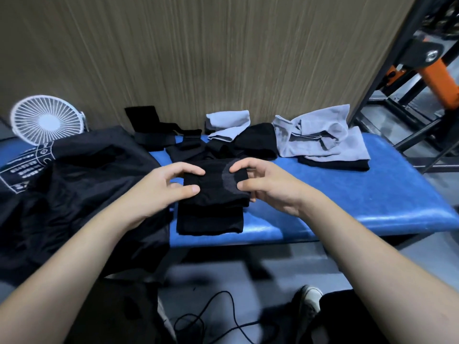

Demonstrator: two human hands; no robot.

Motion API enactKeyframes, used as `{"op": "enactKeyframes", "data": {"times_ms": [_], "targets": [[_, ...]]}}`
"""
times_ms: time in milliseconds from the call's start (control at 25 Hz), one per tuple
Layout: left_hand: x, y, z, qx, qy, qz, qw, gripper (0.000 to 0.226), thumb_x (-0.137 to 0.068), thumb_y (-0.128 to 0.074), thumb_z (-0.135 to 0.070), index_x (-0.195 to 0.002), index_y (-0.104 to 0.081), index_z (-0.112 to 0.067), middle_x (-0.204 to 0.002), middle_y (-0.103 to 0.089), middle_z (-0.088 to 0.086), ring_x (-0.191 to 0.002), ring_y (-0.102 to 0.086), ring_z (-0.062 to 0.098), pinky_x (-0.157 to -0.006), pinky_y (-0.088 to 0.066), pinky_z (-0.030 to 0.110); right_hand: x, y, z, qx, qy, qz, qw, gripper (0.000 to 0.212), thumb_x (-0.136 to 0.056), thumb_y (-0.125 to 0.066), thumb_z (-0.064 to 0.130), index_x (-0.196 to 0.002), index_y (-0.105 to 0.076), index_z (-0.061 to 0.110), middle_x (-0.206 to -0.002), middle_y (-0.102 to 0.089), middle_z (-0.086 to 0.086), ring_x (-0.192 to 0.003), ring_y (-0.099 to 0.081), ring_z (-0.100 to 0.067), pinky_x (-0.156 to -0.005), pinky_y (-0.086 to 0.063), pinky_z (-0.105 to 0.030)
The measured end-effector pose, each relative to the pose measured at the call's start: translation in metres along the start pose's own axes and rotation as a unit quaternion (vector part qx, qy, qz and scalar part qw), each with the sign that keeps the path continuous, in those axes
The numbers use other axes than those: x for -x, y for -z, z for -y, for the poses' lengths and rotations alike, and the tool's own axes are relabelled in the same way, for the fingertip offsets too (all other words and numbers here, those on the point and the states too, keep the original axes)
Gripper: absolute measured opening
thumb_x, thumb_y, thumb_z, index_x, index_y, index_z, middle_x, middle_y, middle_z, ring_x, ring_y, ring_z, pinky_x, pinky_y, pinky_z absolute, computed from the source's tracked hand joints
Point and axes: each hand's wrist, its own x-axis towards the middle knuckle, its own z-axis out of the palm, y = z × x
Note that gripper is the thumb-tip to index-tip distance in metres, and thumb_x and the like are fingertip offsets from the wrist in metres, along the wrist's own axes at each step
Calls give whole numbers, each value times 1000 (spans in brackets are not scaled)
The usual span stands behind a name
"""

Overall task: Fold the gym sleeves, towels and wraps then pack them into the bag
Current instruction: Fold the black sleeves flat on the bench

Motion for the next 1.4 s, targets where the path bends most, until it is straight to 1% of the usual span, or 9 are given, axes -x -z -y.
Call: {"op": "enactKeyframes", "data": {"times_ms": [80,200,320,440,720,880,1160,1280,1400], "targets": [[2,0,2,-55,13,7,998,26,-89,-72,-17,-110,-68,-33,-47,-41,-10,-47,-31,5,-49,-27,18,-4,-3,-5,68,-12,-5,998,29,-88,-59,-10,-110,-62,9,-81,-47,-13,-62,-46,-20,-52,-43,-26],[4,2,8,-115,42,17,992,25,-87,-75,-25,-106,-66,-38,-46,-42,-8,-47,-33,8,-51,-30,20,-7,-10,-13,174,-28,-3,984,27,-87,-59,-6,-108,-62,11,-77,-49,-13,-56,-50,-17,-52,-43,-32],[3,3,18,-175,52,33,983,27,-84,-76,-32,-106,-65,-44,-61,-55,-1,-55,-40,14,-60,-35,28,-7,-14,-18,257,-35,10,966,27,-86,-64,2,-106,-63,20,-78,-51,-13,-54,-49,-13,-52,-41,-26],[3,5,26,-235,25,26,971,32,-84,-75,-38,-111,-62,-50,-96,-57,-10,-65,-53,2,-69,-40,17,-9,-10,-16,374,-2,24,927,27,-86,-72,15,-107,-64,28,-70,-47,2,-55,-43,-3,-62,-39,-19],[-1,9,30,-373,-140,-3,917,39,-84,-72,-44,-120,-56,-48,-114,-33,-20,-107,-37,1,-94,-31,17,-10,2,-18,480,168,14,861,37,-78,-74,41,-113,-63,36,-109,-39,9,-109,-44,-14,-100,-37,-20],[-8,10,36,-395,-138,54,907,29,-86,-69,-49,-113,-60,-48,-117,-37,-26,-109,-40,1,-101,-36,26,-13,-2,-28,529,148,56,834,40,-77,-77,39,-114,-60,34,-115,-39,8,-106,-40,-17,-100,-39,-30],[-13,16,41,-387,-141,65,909,28,-83,-66,-58,-110,-62,-49,-117,-42,-28,-108,-45,4,-98,-38,26,-15,1,-32,468,132,68,871,36,-78,-78,36,-110,-63,32,-115,-44,10,-107,-45,-13,-97,-41,-25],[-15,15,32,-384,-189,-32,903,28,-85,-51,-62,-102,-66,-46,-106,-53,-25,-99,-51,4,-89,-44,27,-16,21,-19,398,158,-10,904,22,-84,-74,26,-105,-66,24,-106,-56,5,-90,-58,-9,-80,-46,-20],[-33,8,22,-399,-213,-125,883,26,-87,-50,-54,-97,-69,-40,-99,-57,-22,-89,-54,5,-80,-46,28,-26,54,-11,527,139,-176,819,21,-84,-67,38,-102,-59,33,-100,-53,14,-85,-57,-9,-72,-51,-34]]}}
